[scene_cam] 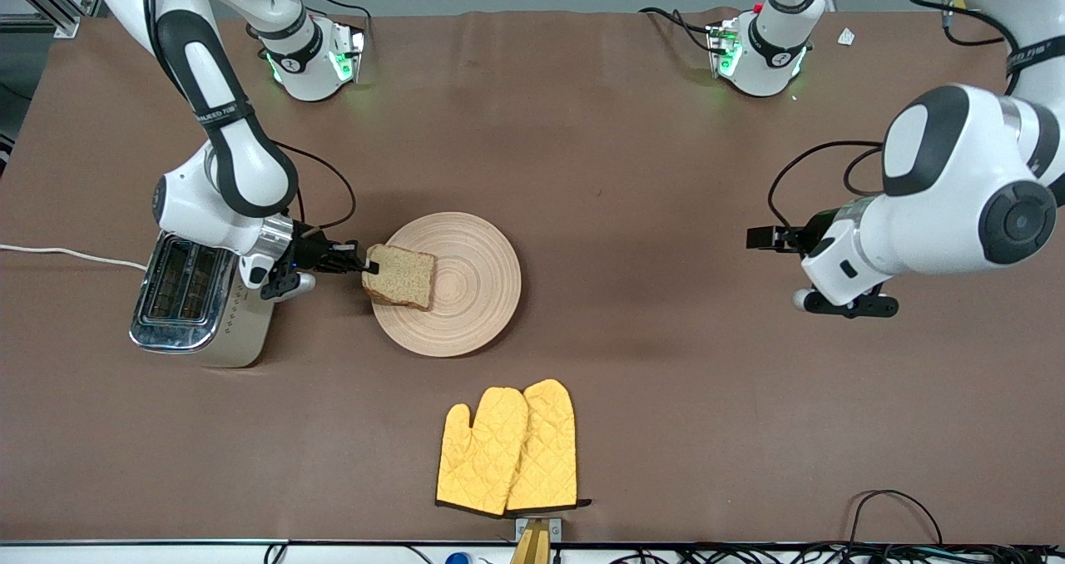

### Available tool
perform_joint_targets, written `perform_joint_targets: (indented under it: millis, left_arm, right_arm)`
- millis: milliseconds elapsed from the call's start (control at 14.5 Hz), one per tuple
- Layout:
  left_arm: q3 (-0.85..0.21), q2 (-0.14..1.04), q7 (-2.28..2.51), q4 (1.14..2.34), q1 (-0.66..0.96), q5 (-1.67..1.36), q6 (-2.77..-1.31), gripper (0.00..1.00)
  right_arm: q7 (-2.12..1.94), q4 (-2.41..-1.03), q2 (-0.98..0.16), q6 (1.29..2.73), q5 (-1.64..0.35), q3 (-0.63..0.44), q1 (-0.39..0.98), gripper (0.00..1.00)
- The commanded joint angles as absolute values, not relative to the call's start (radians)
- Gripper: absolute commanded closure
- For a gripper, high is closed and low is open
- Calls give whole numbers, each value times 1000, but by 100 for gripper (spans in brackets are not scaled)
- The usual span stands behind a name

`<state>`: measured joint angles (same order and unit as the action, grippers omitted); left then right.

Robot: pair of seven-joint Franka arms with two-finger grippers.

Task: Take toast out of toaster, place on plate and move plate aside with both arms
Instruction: 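Lower the bread onto the plate while the left gripper reaches toward it, then open the right gripper to release the bread onto the plate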

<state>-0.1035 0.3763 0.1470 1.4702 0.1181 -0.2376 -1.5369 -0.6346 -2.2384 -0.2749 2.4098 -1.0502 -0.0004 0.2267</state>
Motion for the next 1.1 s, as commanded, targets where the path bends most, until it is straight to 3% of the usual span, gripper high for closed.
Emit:
perform_joint_targets:
  millis: [0, 552, 621, 690, 759, 897, 1034]
  left_arm:
    - [-107, 428, 149, 1450, 113, -337, -1536, 0]
    - [-103, 575, 149, 1456, 110, -630, -1582, 0]
    - [-103, 592, 149, 1460, 109, -671, -1580, 0]
    - [-103, 606, 149, 1460, 106, -701, -1580, 0]
    - [-103, 617, 149, 1460, 101, -707, -1578, 0]
    - [-104, 634, 147, 1462, 97, -710, -1563, 0]
    - [-104, 634, 147, 1466, 89, -710, -1548, 0]
  right_arm:
    - [-661, -2261, -282, 2473, -1138, 5, 284, 100]
    - [-821, -2261, -319, 2450, -1155, 2, 239, 98]
    - [-821, -2260, -319, 2447, -1155, 3, 227, 92]
    - [-813, -2260, -324, 2447, -1155, 3, 227, 67]
    - [-810, -2260, -333, 2450, -1155, 3, 226, 37]
    - [-810, -2260, -331, 2448, -1158, 3, 227, 0]
    - [-808, -2261, -331, 2450, -1158, 3, 227, 0]
